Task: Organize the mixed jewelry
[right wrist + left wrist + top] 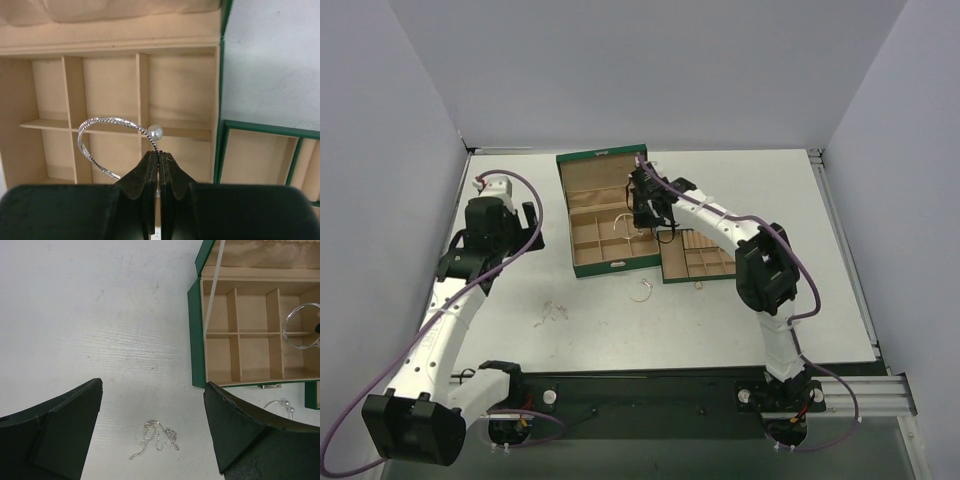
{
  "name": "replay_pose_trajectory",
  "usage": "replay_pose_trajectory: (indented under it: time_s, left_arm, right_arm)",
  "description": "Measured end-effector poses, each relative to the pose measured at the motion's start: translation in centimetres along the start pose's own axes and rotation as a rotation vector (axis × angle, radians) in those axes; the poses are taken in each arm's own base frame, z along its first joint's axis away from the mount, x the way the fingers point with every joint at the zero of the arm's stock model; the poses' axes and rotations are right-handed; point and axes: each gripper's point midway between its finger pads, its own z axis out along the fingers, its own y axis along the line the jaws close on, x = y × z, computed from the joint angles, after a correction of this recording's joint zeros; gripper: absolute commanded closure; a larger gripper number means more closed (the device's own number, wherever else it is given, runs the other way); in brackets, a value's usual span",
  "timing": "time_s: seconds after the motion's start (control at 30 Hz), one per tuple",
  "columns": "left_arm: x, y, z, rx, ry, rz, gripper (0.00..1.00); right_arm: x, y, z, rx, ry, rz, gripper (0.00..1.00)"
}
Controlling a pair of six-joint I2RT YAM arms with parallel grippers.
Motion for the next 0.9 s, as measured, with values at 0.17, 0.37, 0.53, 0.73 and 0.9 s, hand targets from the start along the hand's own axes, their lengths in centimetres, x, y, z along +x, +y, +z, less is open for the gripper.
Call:
replay_pose_trajectory:
  time_s: [0.17, 0.37, 0.53, 0.73, 0.9]
  left_arm:
    - [0.2, -0.2, 0.0, 0.024, 0.011, -0.015, 0.08]
    - [0.2, -0.5, 0.0, 0.052, 0.016, -0.023, 0.08]
    - [0.1, -0.7, 0.0, 0.070, 0.016, -0.029, 0.08]
    - [0.0, -1.0, 0.1, 0.092, 0.015, -0.035, 0.08]
    - [0.3, -1.1, 0.4, 0.104, 0.027, -0.038, 0.08]
  right_arm:
    - [1.2, 1.4, 0.1, -0.004, 0.022, -0.055, 1.00]
    - [2.5, 2.3, 0.2, -0.005, 0.044, -0.115, 1.00]
    - [3.5, 2.5, 0.7, 0.006, 0.071, -0.159, 1.00]
    - [4.1, 2.4, 1.6, 0.012, 0.096, -0.190, 1.00]
    - [4.8, 2.6, 2.5, 0.009, 0.117, -0.200, 1.00]
